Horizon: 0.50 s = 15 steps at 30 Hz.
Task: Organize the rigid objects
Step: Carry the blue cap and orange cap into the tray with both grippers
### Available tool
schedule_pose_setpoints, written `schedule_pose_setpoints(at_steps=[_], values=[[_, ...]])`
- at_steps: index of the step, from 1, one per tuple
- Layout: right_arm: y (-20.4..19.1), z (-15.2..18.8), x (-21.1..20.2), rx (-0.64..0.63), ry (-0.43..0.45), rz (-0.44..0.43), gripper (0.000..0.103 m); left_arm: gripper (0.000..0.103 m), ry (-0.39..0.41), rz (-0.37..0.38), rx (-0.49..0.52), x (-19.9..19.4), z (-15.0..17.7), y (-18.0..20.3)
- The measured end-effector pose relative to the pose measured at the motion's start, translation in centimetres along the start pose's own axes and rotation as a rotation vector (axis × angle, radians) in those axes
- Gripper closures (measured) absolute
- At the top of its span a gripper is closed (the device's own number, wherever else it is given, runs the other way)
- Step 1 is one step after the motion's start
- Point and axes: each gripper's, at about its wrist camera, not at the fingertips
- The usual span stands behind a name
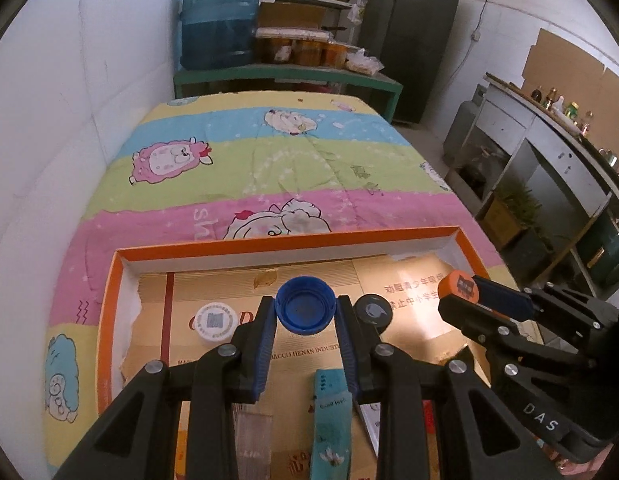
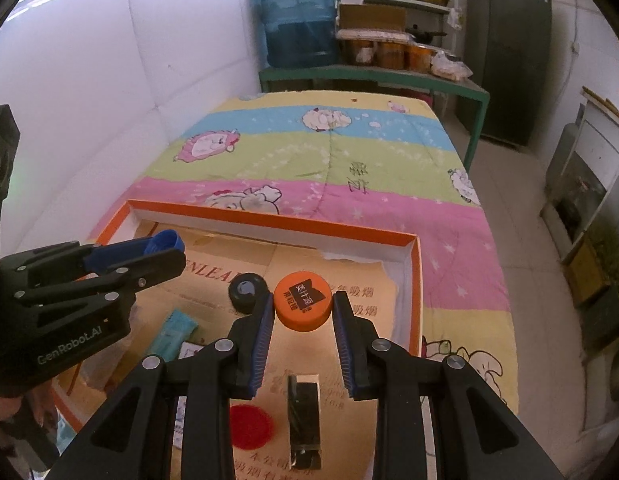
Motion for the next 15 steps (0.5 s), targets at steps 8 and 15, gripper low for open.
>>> schedule_pose_setpoints(at_steps=[8,15], values=[[0.9,-0.3,1.3,0.01,-0.028,-0.007,0.073,0.073,-0.06,-0.022,0.009,2.1,-0.4,0.3],[1.2,-0.5,2.3,0.018,-0.06,-0.017,0.073,0.073,-0.116,-0.019,0.019,3.6,-0.4,0.7]])
Point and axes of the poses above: each gripper's, at about its wrist camera, not at the fingertips, and x roughly the way its jaws point, y to its right, z to its underside, and after that the axes turned 6 degrees about -z, right-handed
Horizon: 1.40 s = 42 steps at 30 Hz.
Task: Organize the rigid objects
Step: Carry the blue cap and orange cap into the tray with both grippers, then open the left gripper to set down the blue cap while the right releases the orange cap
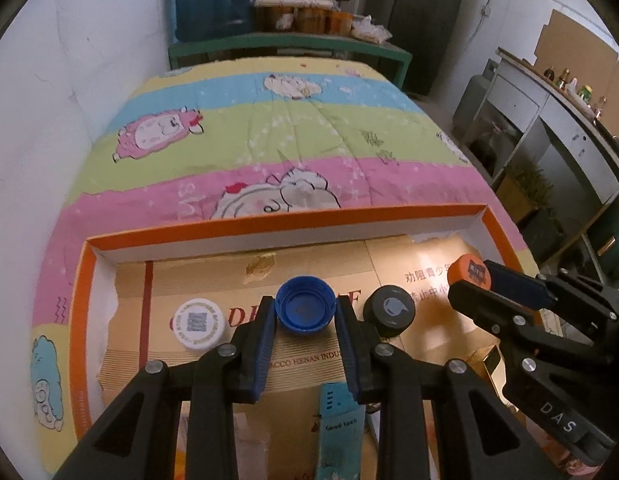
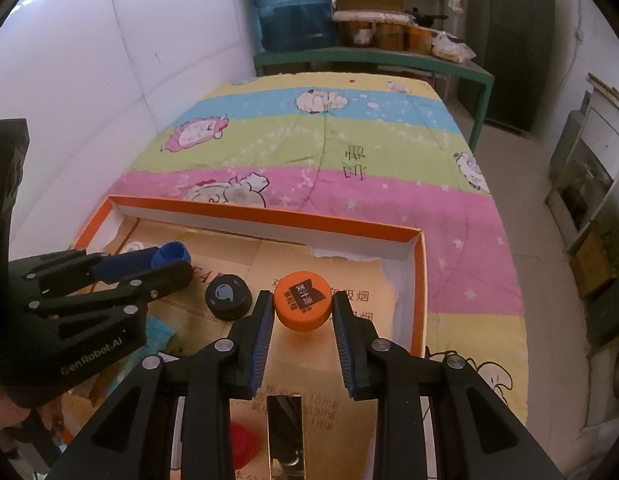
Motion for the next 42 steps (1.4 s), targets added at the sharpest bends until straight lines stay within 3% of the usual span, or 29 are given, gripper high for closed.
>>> schedule_pose_setpoints(at_steps=[8,14,18,22,32,35,42], values=[[0.1,-0.1,1.0,0.003,-0.042,0.015,0.073,0.073,-0.01,-0.016,0.02,0.3,-0.1,0.4],[0.2,0.0,1.6,0.009,-0.075,0.013,0.072,0.072,-0.008,0.015,0.001,0.2,-0.2,0.1],[0.0,0.1,1.8,0.0,-0.086,0.018,0.072,0.063,-0.008,0.035,-0.001,0.3,-0.3,0.0],[-0.2,0.1,1.8,-0.004,-0.09,0.021,0.057,0.053,-0.007,0.038,-0.007,0.3,-0.3,-0.1],[-0.2,0.5,0.7,0.018,-0.057,0.022,0.054,0.048,-0.002,0.071,-0.026,-0.2,0.1,-0.5],[-0.1,0.5,0.0,0.035,-0.039,0.036,0.048,0.045,0.017,0.074,-0.036,-0.9,0.3,-0.7],[-0.6,0.7,-2.1,0.051,0.003,0.037,0.044,0.044,0.07,0.093,-0.055,-3.4,0.9,-1.0]])
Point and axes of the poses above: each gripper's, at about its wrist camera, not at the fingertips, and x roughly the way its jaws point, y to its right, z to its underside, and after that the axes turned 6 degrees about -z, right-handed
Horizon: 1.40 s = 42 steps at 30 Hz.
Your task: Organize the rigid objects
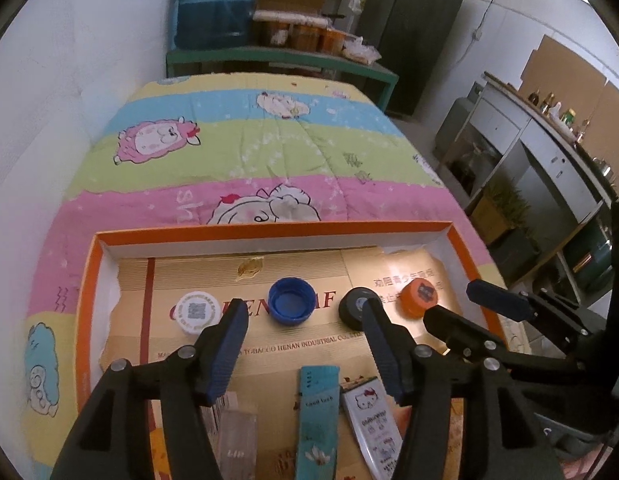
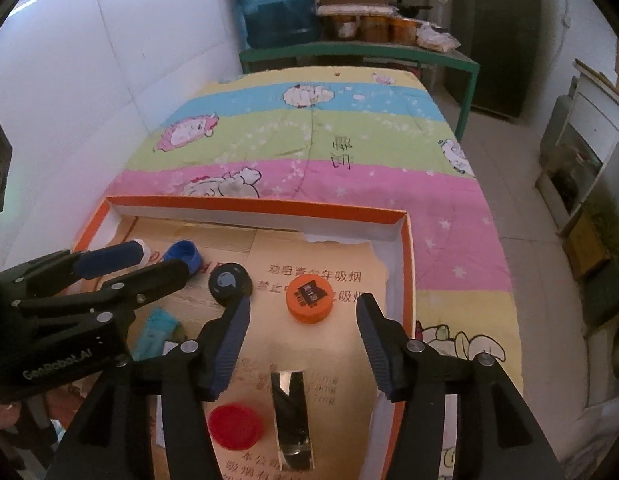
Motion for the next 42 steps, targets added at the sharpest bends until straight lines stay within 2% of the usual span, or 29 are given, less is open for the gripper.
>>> schedule_pose_setpoints(at_steps=[4,29,42], values=[[-0.7,0.4,-1.0,-0.008,0.014,0.008,0.04,0.044,0.014,0.012,-0.018,-1.1,0.5,-0.5],[-3.9,5.2,-7.8,0.04,0.114,0.045,0.04,0.044,0.11,-0.003,-0.055,-9.9,6.5,-1.5],[-6.7,9.0,-11.6,0.057,0.153,0.068,0.04,0.044,0.157,-0.011,-0.065,-14.6,10.1,-2.1]])
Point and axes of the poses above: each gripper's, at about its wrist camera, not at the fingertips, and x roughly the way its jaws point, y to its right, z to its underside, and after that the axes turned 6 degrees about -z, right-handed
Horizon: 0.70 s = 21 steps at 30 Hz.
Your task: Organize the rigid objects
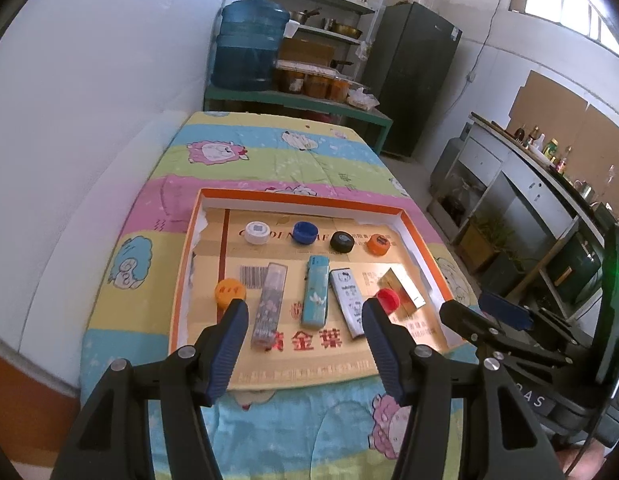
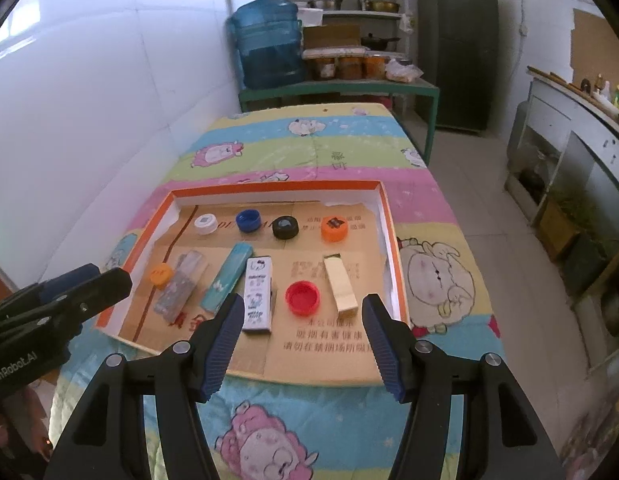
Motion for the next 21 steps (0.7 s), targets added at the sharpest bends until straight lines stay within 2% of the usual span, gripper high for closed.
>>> schedule_pose_setpoints(at_steps=[11,17,21], values=[[-2.3,3.0,-5.2,-0.013,0.069,0.041,0.04,0.044,0.053,-0.024,0.01,-5.1,2.7,0.1],[-3.4,4.5,-8.1,-0.017,0.112,0.069,0.04,0.044,0.118,-0.082,0.05,-9.0,4.3,1.1],[-4.2,5.9,-10.2,-0.015,0.137,0.062,0.04,0.044,0.17,-0.172,0.092,-11.4,5.8,2.3]])
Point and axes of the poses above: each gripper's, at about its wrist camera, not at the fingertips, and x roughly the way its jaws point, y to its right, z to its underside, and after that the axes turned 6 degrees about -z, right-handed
